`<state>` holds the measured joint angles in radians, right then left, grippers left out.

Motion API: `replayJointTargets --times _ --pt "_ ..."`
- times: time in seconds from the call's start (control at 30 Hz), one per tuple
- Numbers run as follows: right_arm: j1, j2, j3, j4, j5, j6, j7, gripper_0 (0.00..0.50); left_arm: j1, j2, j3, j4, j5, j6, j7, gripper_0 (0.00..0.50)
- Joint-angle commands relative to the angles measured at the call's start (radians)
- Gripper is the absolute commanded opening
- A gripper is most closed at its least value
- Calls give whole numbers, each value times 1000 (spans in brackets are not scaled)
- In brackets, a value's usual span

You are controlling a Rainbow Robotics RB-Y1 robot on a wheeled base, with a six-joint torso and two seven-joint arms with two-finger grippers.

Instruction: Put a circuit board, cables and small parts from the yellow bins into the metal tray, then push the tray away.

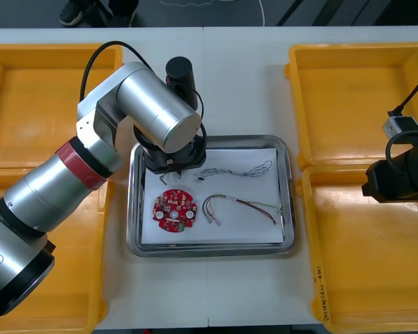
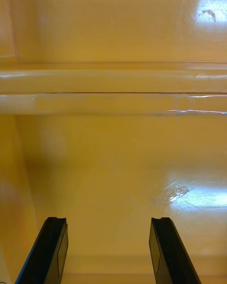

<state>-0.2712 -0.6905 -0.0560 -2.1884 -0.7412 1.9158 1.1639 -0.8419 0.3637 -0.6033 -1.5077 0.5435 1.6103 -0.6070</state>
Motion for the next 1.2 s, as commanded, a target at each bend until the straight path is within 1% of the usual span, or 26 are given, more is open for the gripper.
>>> replayJointTargets --times 0.03,0.17,0.3,0.43,0.6,0.83,0.97,1.13,1.2 --pt "12 8 -22 -31 -4 4 11 500 6 -22 4 -66 -19 13 -77 459" --pt "12 8 -22 -31 -4 4 11 500 4 -19 23 -95 -19 45 -77 463" --pt "12 8 -22 -31 -6 4 11 500 6 -11 51 -154 -13 88 -79 467" --pt "14 8 -22 -31 -6 4 11 500 6 9 96 -226 -2 143 -77 468" --pt "14 8 -21 -31 -6 4 8 500 4 41 157 -301 32 191 -79 472" --pt "12 6 -19 -31 -7 4 8 500 4 104 244 -391 92 253 -80 500" --pt "12 8 -19 -31 -9 4 10 500 4 152 287 -422 122 299 -88 500" --pt "12 8 -19 -31 -12 4 8 500 6 208 327 -450 133 310 -96 500" --pt "14 8 -19 -31 -13 4 11 500 6 233 338 -450 148 310 -100 500"
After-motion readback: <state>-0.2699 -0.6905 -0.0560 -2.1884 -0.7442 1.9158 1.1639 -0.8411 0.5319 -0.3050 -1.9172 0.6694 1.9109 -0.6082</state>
